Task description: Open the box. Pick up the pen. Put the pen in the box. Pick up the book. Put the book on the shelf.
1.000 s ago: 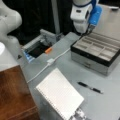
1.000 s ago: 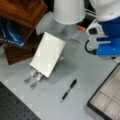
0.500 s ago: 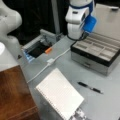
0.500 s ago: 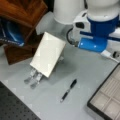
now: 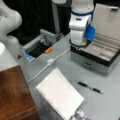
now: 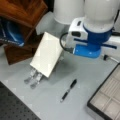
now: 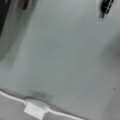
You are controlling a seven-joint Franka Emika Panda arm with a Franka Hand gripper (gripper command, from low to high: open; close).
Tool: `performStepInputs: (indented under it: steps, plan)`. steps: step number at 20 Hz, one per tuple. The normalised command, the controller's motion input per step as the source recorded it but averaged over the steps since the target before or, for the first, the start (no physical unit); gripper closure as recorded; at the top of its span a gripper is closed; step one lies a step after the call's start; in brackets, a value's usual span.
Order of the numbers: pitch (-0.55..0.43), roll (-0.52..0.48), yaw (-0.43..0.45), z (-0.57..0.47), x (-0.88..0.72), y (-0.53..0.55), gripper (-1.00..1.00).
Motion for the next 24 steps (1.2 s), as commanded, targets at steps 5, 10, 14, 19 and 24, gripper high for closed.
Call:
performStepInputs:
  steps: [5, 10, 14, 19, 24]
  plan:
    - [-0.087, -0.066, 0.414, -0.25, 0.15, -0.31, -1.0]
    - [-0.042, -0.075, 0.401, -0.22, 0.13, -0.25, -1.0]
    - [-0.035, -0.102, 0.347, -0.29, 0.19, -0.09, -1.0]
    - [0.005, -0.099, 0.312, -0.25, 0.2, -0.01, -1.0]
    - [0.077, -0.108, 0.268, -0.23, 0.26, -0.02, -1.0]
